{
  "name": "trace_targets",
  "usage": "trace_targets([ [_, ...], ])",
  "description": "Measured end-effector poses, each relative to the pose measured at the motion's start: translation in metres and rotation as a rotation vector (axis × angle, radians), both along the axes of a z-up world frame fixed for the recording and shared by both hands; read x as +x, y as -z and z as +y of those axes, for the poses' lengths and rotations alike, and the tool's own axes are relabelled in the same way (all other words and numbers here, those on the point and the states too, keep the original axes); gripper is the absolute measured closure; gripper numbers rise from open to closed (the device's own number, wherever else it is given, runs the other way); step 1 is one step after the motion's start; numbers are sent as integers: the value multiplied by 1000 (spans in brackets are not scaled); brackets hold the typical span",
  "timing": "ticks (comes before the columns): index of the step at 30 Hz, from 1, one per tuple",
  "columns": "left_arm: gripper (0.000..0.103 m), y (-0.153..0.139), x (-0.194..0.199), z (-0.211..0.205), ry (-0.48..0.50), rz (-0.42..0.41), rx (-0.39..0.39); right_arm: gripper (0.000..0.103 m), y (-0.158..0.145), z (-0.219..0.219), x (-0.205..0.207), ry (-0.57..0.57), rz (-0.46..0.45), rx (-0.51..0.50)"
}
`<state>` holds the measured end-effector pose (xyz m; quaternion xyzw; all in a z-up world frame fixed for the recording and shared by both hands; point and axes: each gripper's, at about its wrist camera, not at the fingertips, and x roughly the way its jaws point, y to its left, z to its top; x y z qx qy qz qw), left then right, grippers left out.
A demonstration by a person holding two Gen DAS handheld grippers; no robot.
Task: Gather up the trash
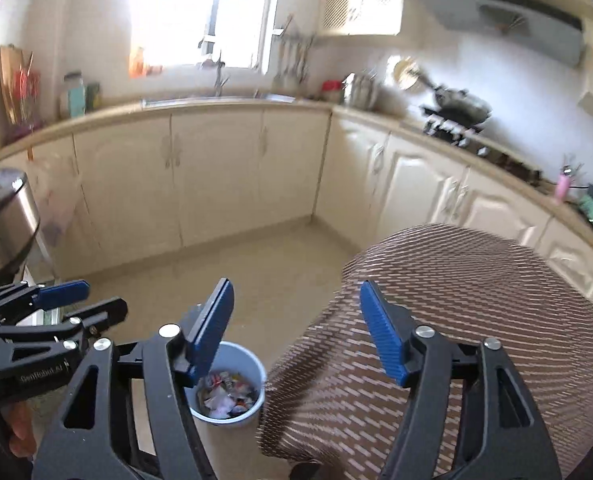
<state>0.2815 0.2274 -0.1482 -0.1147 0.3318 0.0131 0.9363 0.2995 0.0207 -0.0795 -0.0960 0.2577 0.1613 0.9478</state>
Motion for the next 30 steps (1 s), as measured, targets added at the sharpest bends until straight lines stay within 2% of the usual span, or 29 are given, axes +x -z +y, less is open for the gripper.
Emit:
trace_targets([
  [2,35,-19,-18,-19,17,-34,19,34,-9,-21,-18,24,-20,3],
  [6,32,-54,-54,-62,48,-103,78,25,-27,-70,-60,77,-73,23],
  [9,30,-77,-81,-93,81,-162,87,24,-37,-95,-86,105,-107,35],
  [12,20,-95,-104,-120,109,-209,106,18,-49,-119,-113,128,-151,56],
  [21,20,-142,-175,-180,139,-360,167,13,-83,-170,-174,192,-268,109],
  [30,19,-158,-218,-199,181,-428,192,13,-96,-180,-215,225,-324,116],
])
